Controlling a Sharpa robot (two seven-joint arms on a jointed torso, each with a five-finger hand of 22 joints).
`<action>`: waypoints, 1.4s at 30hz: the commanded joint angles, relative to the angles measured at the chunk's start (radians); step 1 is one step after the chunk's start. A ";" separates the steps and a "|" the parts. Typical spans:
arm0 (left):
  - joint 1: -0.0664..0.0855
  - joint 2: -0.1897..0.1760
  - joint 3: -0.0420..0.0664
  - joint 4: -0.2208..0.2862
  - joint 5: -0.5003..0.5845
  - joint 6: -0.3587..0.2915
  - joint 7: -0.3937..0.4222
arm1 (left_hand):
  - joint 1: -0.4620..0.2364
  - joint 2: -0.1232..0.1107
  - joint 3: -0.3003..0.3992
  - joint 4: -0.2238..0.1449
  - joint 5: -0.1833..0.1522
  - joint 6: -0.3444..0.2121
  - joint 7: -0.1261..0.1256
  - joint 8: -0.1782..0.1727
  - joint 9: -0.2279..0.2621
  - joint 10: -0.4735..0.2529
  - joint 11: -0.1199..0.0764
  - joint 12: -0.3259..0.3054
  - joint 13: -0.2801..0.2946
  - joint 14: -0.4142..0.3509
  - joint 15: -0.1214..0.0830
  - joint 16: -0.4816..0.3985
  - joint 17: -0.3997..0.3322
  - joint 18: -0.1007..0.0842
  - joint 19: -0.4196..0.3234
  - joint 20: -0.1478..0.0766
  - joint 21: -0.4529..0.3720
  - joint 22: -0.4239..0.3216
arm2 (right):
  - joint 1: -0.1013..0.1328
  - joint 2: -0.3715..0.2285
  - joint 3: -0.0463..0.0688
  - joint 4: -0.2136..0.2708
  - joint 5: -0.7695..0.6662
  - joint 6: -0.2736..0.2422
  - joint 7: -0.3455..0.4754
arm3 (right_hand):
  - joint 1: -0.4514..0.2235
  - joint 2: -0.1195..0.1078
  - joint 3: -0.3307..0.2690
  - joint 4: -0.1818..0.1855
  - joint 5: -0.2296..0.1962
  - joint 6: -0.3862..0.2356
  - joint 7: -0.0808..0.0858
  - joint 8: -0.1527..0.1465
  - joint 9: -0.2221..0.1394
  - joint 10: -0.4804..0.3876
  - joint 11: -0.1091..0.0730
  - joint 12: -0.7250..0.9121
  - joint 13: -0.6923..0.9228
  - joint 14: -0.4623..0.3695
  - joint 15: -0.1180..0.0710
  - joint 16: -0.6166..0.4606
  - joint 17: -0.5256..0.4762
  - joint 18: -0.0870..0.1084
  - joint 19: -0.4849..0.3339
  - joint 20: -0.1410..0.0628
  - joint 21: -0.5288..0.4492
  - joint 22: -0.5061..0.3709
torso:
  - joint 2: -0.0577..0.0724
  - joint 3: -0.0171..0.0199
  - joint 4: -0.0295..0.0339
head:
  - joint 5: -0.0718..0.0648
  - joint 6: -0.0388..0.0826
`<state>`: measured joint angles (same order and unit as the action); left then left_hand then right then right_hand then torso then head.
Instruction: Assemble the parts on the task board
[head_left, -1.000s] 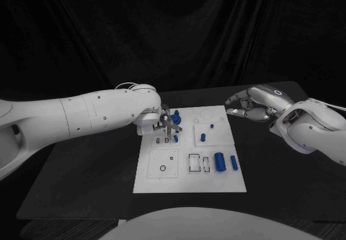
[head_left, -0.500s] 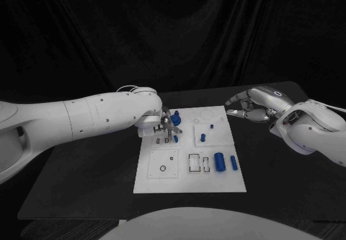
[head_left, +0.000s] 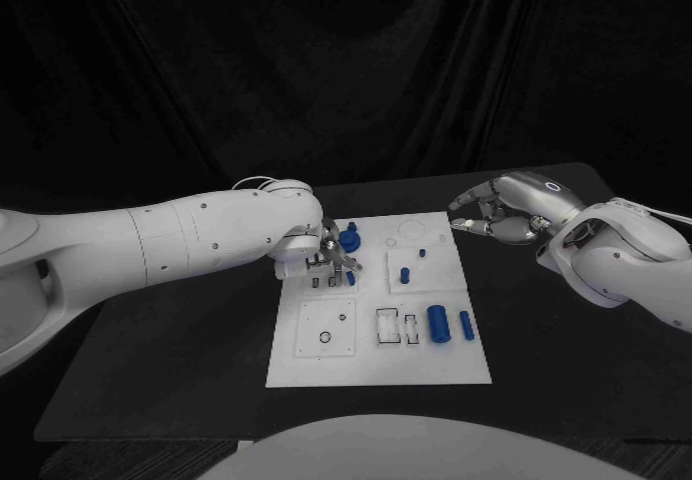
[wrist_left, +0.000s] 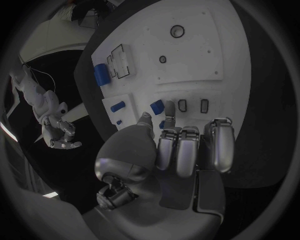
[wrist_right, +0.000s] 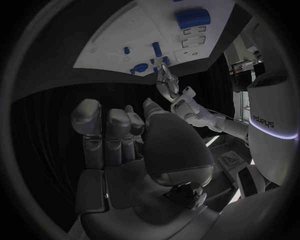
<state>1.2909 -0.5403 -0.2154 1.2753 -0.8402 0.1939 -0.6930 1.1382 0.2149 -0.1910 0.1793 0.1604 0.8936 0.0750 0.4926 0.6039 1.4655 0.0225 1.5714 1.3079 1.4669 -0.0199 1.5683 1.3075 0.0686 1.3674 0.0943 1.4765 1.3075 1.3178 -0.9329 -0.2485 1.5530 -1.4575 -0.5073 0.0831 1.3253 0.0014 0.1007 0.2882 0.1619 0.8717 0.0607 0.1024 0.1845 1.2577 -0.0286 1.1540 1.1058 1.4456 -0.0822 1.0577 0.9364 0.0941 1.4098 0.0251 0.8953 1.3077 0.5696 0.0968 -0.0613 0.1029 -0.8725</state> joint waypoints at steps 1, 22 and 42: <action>-0.004 0.005 0.001 -0.003 0.001 0.010 0.020 | 0.010 -0.001 0.009 -0.003 0.005 0.006 0.000 -0.004 0.003 0.105 -0.008 -0.001 0.263 0.104 -0.007 0.002 0.263 -0.011 -0.005 -0.006 -0.004 0.066 | -0.002 0.000 0.001 0.000 -0.006 -0.014 0.001 | 0.002 0.004 -0.003 0.001 0.007 0.002 -0.001 -0.005 -0.001 0.002 0.000 0.000 -0.002 0.004 -0.005 0.002 -0.003 0.015 0.005 0.002 -0.002 0.119 | 0.000 0.0002 -0.0004 | 0.000 0.000; -0.012 0.019 0.001 -0.019 0.001 0.024 0.035 | 0.034 -0.004 0.061 -0.046 0.027 0.014 -0.009 -0.029 0.033 0.105 -0.017 -0.001 0.263 0.104 -0.015 0.002 0.263 -0.011 0.000 -0.015 -0.009 0.067 | -0.004 0.006 0.001 -0.008 -0.006 -0.003 -0.007 | 0.003 0.006 -0.002 0.000 0.009 0.002 0.001 -0.006 -0.002 0.000 0.001 -0.004 -0.006 0.003 -0.004 -0.002 -0.007 0.015 0.004 0.002 -0.007 0.118 | 0.001 0.0013 -0.0001 | -0.005 0.000; -0.014 0.021 0.001 -0.025 0.002 0.031 0.043 | 0.045 -0.067 0.256 -0.154 0.162 0.029 -0.021 -0.081 0.115 0.105 -0.031 -0.001 0.263 0.104 -0.029 0.002 0.263 -0.011 0.008 -0.030 -0.019 0.075 | -0.008 0.006 0.001 -0.013 -0.006 0.003 -0.014 | 0.004 0.006 -0.001 -0.001 0.010 0.003 0.001 -0.006 -0.002 -0.001 0.001 -0.006 -0.008 0.003 -0.003 -0.002 -0.008 0.015 0.004 0.002 -0.008 0.118 | -0.001 0.0030 -0.0009 | -0.007 0.000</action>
<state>1.2789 -0.5202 -0.2153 1.2503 -0.8408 0.2150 -0.6686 1.1802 0.1568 0.0560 0.0282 0.3179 0.9171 0.0556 0.4152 0.7167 1.4667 -0.0016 1.5713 1.3079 1.4651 -0.0430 1.5683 1.3074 0.0688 1.3746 0.0728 1.4629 1.3073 1.3130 -0.9263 -0.2485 1.5398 -1.4578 -0.5046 0.0814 1.3252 0.0014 0.1008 0.2882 0.1658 0.8717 0.0606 0.1024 0.1836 1.2577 -0.0286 1.1540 1.0992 1.4455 -0.0821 1.0576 0.9294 0.0941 1.4098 0.0251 0.8907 1.3073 0.5689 0.0996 -0.0616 0.0953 -0.8725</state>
